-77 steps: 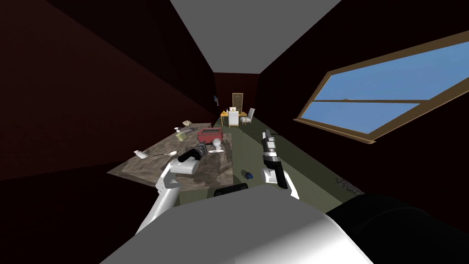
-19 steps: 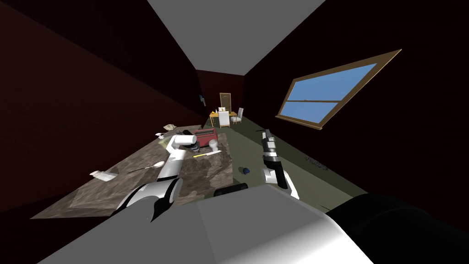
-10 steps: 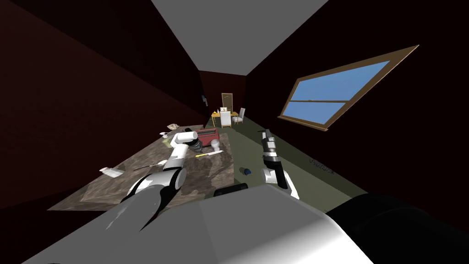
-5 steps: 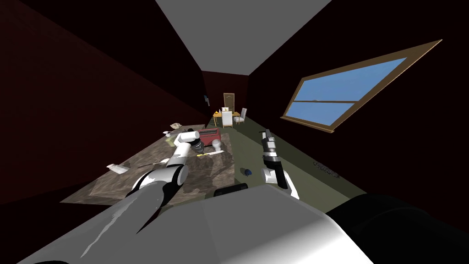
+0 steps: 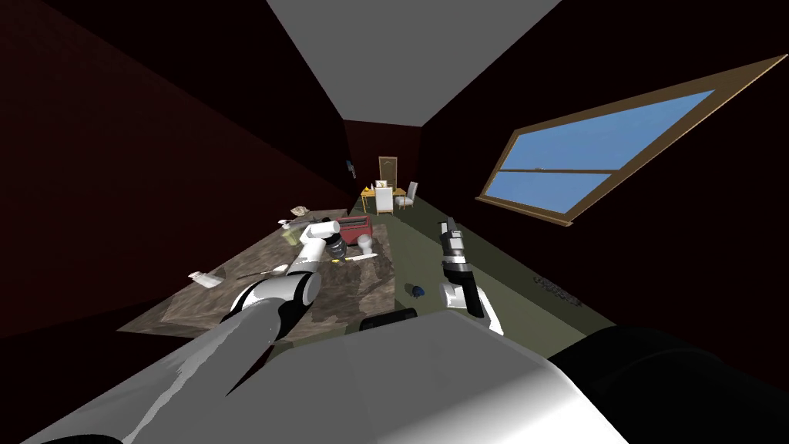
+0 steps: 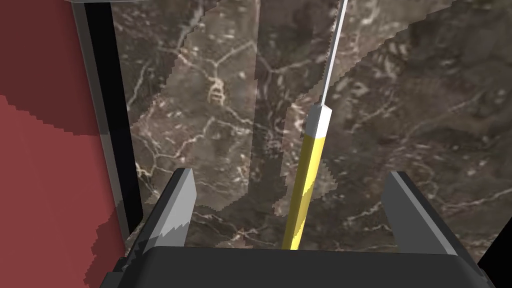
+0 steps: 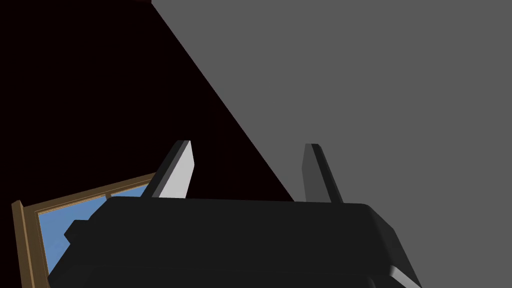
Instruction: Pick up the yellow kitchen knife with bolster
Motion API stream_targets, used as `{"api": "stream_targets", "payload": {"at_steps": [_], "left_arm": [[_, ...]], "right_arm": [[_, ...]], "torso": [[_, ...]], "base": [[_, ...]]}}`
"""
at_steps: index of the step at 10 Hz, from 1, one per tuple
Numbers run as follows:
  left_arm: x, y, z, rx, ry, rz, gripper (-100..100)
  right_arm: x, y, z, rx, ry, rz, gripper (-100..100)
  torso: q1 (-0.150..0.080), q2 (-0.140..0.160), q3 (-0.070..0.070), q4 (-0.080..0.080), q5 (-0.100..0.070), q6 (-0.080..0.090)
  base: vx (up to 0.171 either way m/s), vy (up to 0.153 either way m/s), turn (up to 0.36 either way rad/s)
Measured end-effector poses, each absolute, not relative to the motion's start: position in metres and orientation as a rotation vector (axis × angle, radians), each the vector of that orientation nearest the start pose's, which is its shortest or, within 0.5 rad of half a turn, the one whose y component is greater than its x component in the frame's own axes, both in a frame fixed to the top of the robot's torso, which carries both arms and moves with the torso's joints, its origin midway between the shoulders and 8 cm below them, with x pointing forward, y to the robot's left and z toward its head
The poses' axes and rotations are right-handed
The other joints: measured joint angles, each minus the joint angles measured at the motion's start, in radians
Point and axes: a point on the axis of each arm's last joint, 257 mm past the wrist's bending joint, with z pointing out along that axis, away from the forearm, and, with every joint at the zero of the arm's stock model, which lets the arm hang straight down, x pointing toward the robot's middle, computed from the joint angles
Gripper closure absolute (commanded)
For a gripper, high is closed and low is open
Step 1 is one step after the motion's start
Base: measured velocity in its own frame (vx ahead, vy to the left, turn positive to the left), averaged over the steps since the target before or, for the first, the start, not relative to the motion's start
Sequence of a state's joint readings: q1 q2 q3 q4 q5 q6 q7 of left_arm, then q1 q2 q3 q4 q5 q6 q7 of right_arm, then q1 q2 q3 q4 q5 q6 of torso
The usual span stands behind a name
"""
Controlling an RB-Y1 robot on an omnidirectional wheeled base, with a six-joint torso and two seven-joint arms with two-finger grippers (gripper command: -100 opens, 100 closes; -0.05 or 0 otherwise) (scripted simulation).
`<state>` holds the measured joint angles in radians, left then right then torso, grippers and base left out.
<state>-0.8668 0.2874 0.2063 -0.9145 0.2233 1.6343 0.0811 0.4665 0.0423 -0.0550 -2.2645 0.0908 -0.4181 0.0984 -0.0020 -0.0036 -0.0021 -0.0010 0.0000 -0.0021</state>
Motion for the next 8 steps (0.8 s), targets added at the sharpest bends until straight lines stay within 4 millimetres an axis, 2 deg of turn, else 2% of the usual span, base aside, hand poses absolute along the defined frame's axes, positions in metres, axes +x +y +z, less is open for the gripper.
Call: {"api": "stream_targets", "payload": {"at_steps": [8], "left_arm": [[0.505,0.235,-0.316,-2.301,2.202,-0.139,-100]], "right_arm": [[0.361,-0.293,0.012,0.645,0.696,1.092,0]], "torso": [[0.0,0.0,0.0,0.0,0.0,0.0]], "base": [[0.022,-0.016,0.022]]}}
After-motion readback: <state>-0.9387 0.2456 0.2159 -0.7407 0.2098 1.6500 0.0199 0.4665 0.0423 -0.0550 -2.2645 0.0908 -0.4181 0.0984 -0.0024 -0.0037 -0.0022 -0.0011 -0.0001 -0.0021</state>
